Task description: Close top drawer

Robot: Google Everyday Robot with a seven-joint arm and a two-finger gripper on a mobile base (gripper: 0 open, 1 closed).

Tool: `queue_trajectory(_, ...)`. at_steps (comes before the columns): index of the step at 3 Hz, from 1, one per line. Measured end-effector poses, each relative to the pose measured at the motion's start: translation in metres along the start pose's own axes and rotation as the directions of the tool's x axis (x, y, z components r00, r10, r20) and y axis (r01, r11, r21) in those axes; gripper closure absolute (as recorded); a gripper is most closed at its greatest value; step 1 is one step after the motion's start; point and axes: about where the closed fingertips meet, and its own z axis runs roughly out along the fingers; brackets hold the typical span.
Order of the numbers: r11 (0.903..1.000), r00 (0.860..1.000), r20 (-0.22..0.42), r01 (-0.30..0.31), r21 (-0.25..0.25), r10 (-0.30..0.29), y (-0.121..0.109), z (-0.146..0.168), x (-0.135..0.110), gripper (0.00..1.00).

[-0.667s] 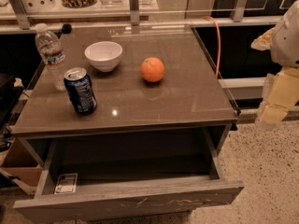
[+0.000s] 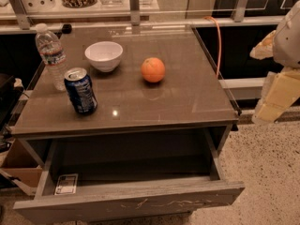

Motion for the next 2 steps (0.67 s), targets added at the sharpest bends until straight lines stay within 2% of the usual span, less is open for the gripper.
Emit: queue_trajectory(2, 0.9992, 0.999, -0.024, -0.034, -0.021, 0.034, 0.027, -0.006, 0.025, 0.64)
